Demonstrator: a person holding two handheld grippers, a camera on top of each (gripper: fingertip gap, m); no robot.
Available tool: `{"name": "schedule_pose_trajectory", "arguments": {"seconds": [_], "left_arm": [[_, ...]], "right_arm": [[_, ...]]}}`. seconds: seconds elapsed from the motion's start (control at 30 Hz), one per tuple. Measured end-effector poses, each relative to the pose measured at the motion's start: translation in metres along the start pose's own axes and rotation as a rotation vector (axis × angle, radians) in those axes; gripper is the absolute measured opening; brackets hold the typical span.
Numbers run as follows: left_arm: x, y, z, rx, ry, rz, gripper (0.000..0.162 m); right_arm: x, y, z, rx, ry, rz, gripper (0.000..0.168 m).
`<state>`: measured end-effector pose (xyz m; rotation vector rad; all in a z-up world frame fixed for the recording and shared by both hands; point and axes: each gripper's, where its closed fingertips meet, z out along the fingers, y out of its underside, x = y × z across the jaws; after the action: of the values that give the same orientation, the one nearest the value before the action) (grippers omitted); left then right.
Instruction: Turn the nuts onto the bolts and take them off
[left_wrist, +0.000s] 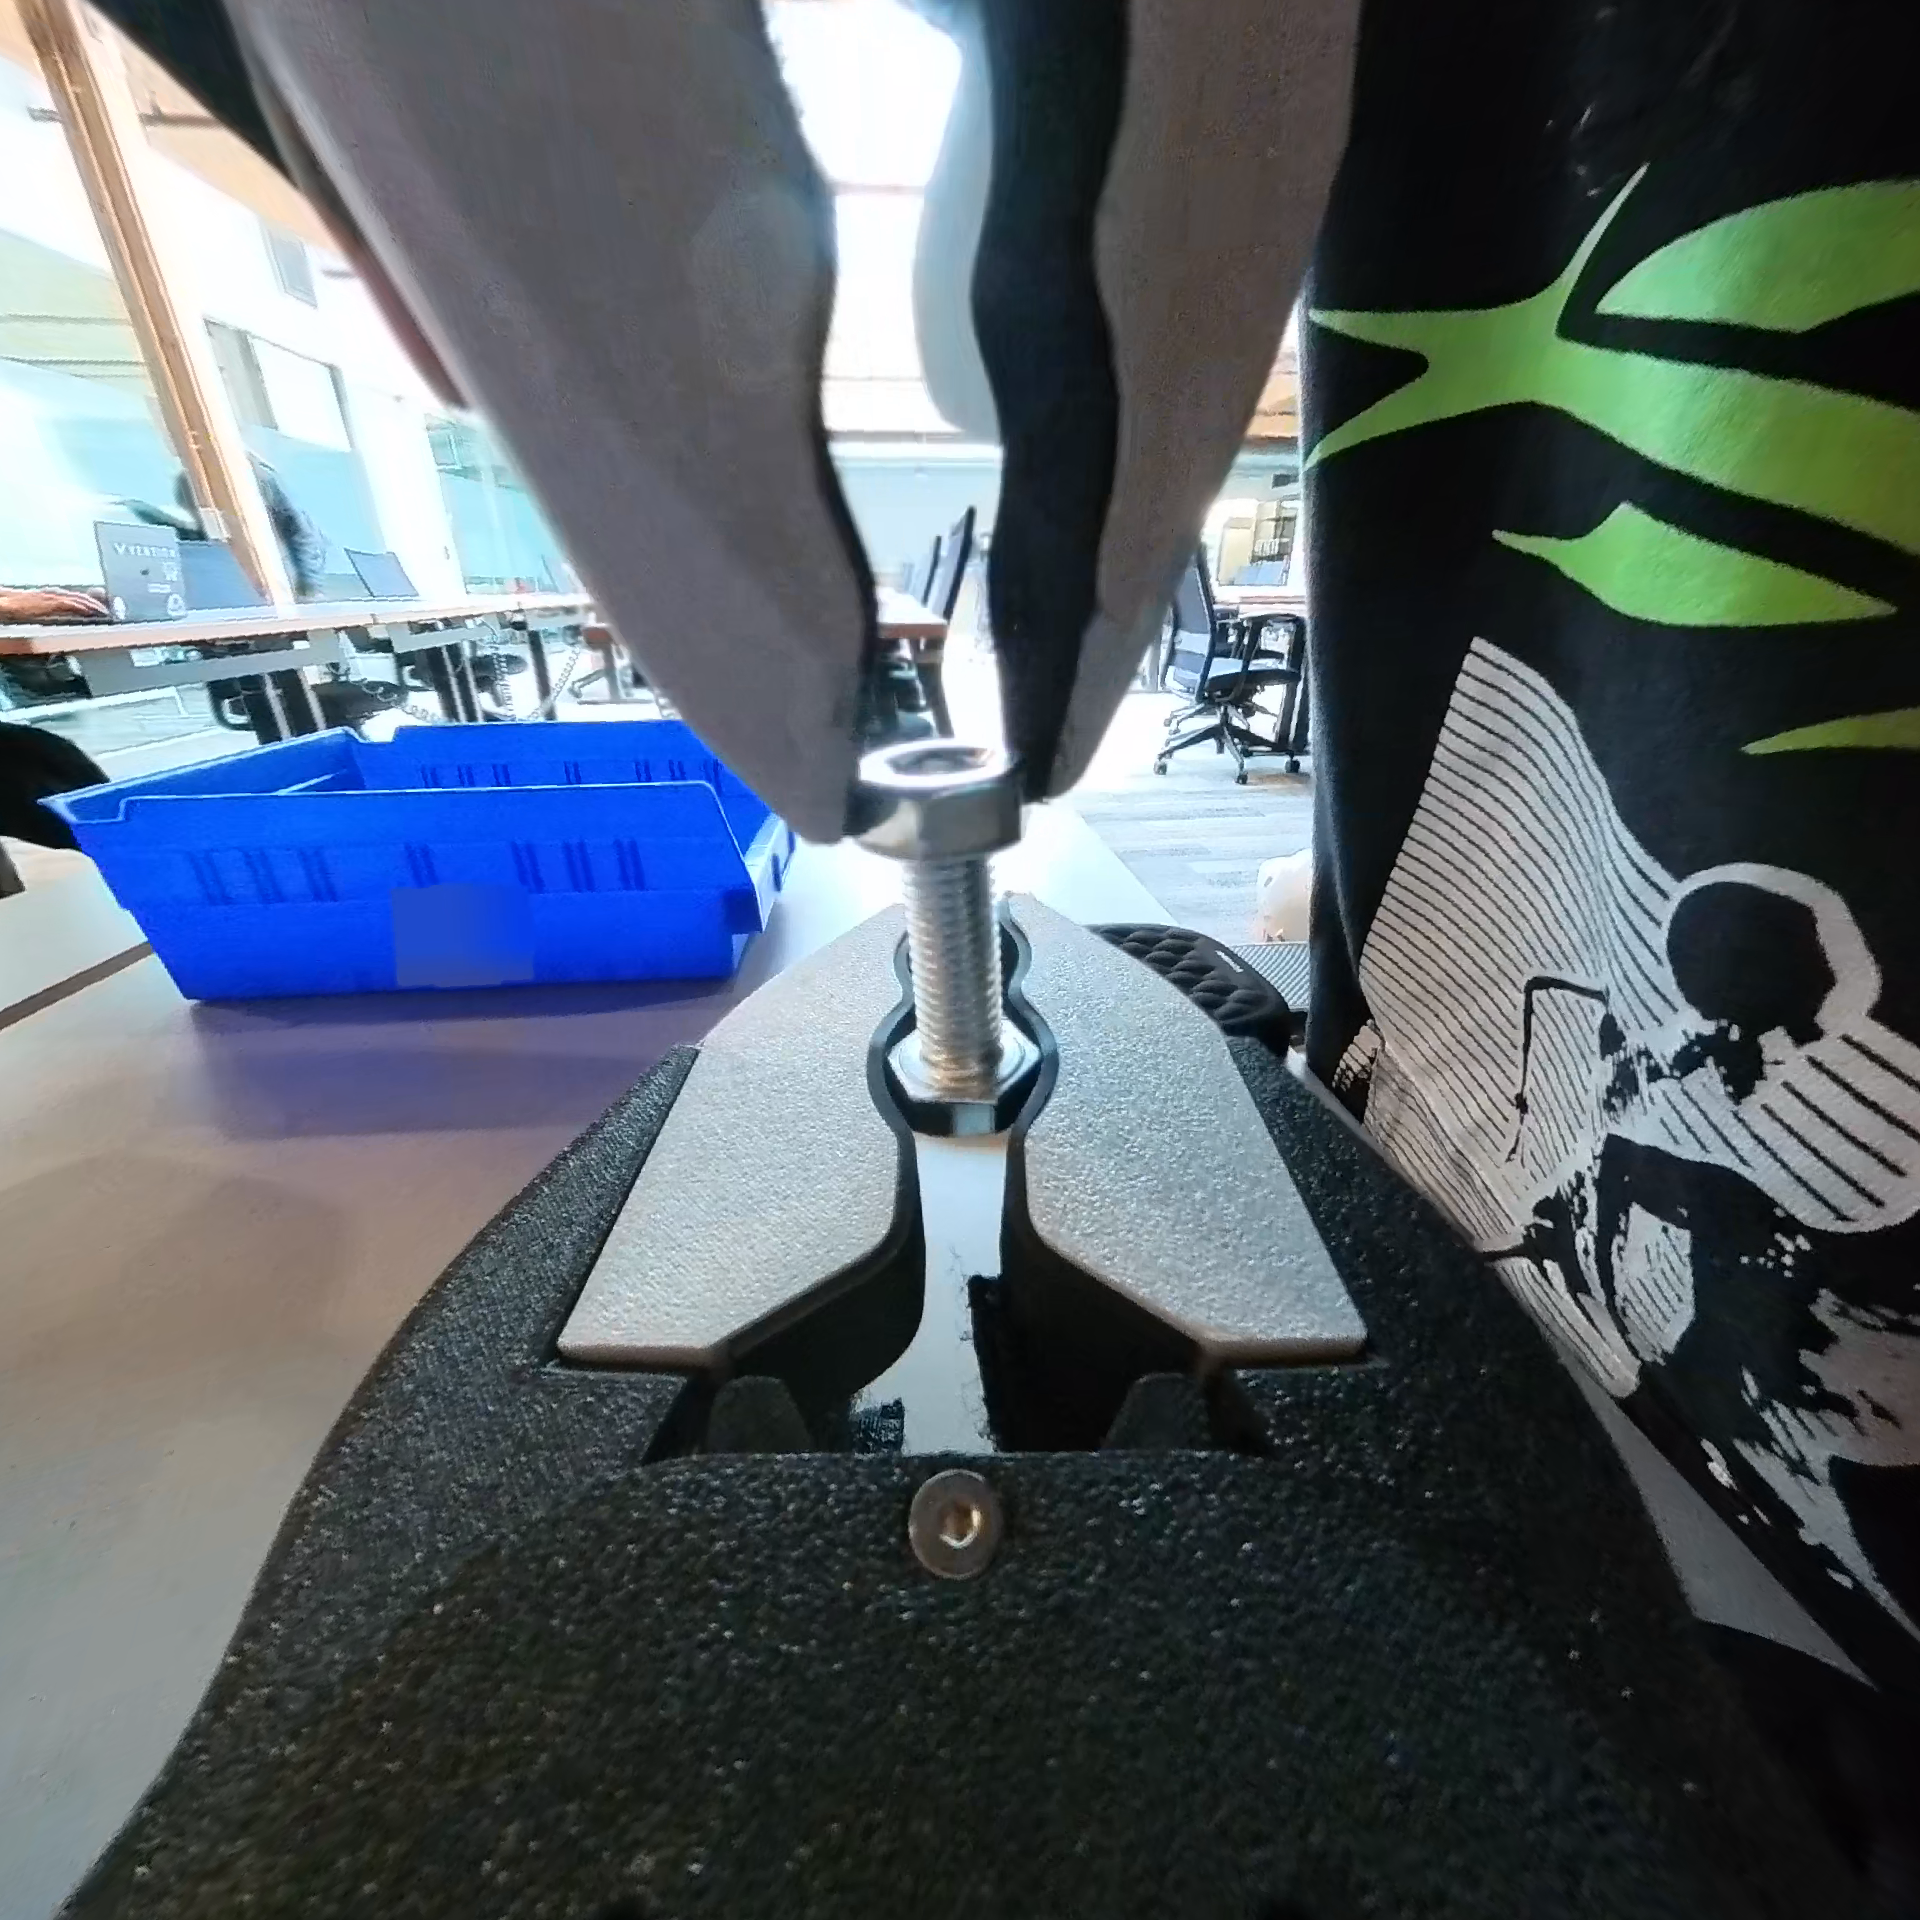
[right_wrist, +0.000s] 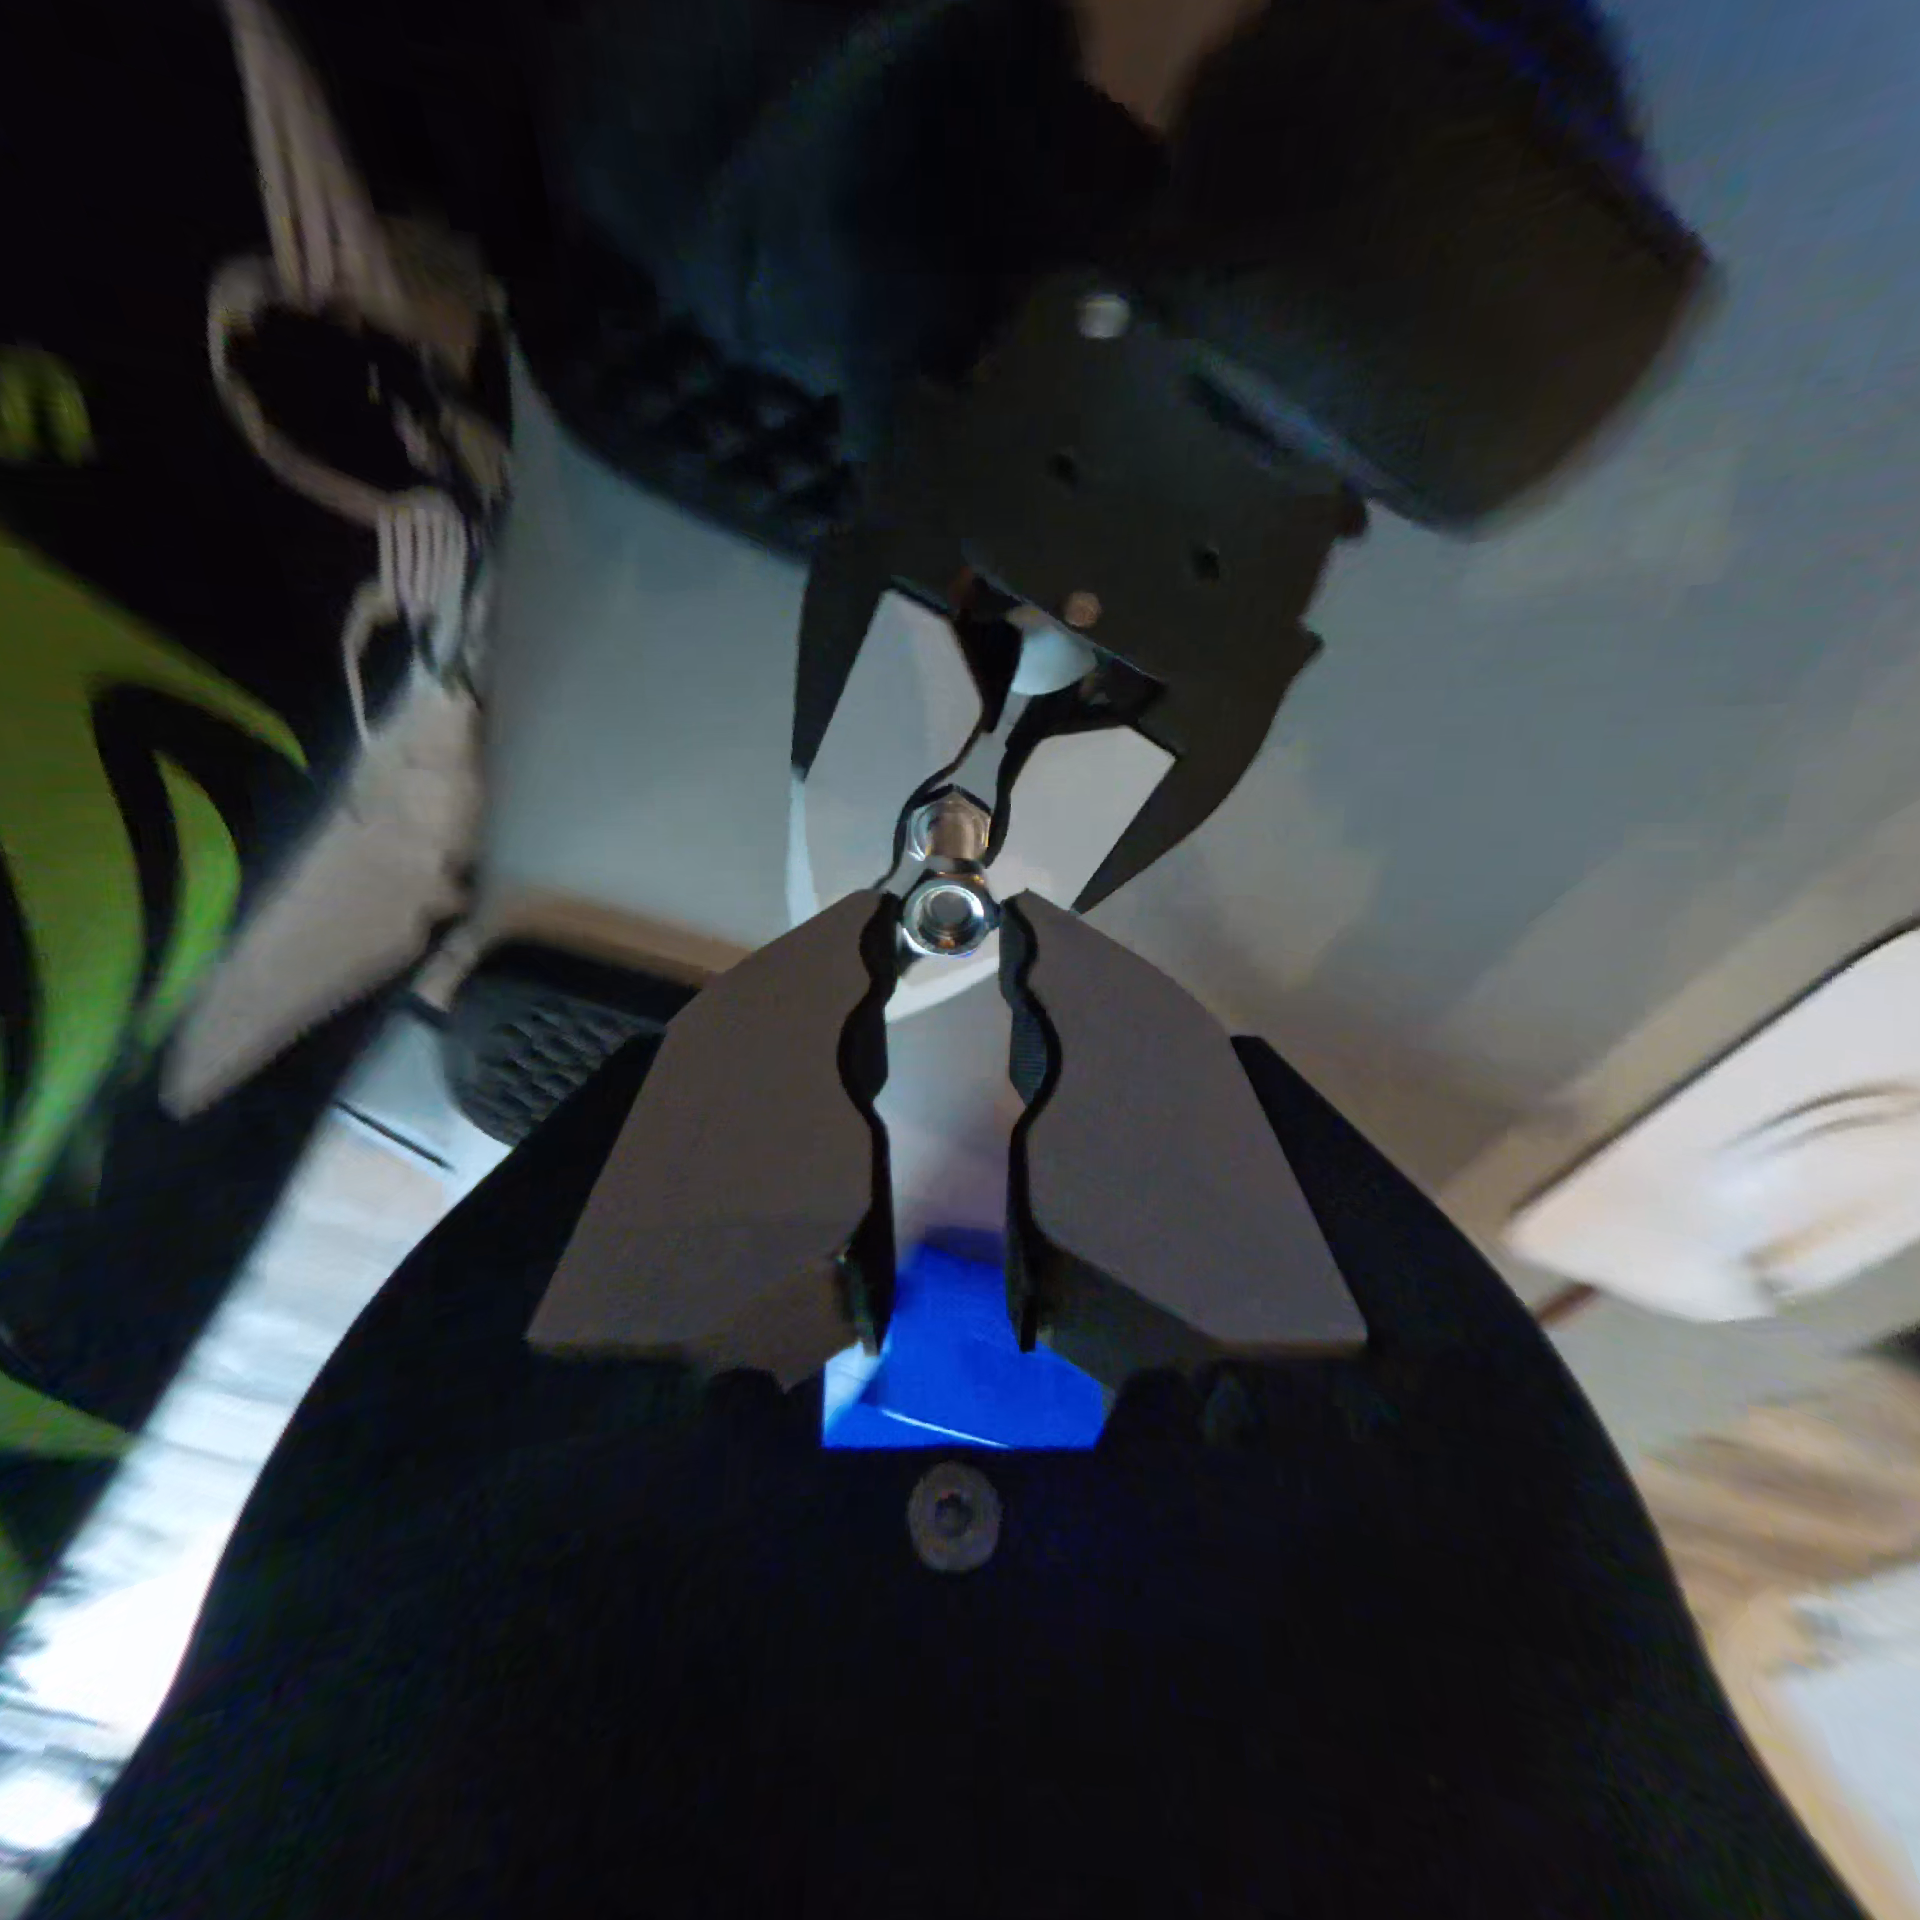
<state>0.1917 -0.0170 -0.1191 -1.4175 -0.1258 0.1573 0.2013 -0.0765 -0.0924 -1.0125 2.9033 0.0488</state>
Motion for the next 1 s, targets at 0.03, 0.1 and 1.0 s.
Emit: {"name": "schedule_pose_trajectory", "arguments": {"seconds": [0.03,0.1,1.0], "left_arm": [[0.0,0.0,0.0,-0.002,0.001,0.0,0.011],[0.0,0.0,0.0,0.001,0.0,-0.003,0.011],[0.002,0.0,0.0,-0.003,0.015,0.005,0.011]], "right_arm": [[0.0,0.0,0.0,0.015,-0.007,0.042,0.018],[0.0,0.0,0.0,0.024,-0.007,0.061,0.018],[0.0,0.0,0.002,0.001,0.063,-1.257,0.017]]}}
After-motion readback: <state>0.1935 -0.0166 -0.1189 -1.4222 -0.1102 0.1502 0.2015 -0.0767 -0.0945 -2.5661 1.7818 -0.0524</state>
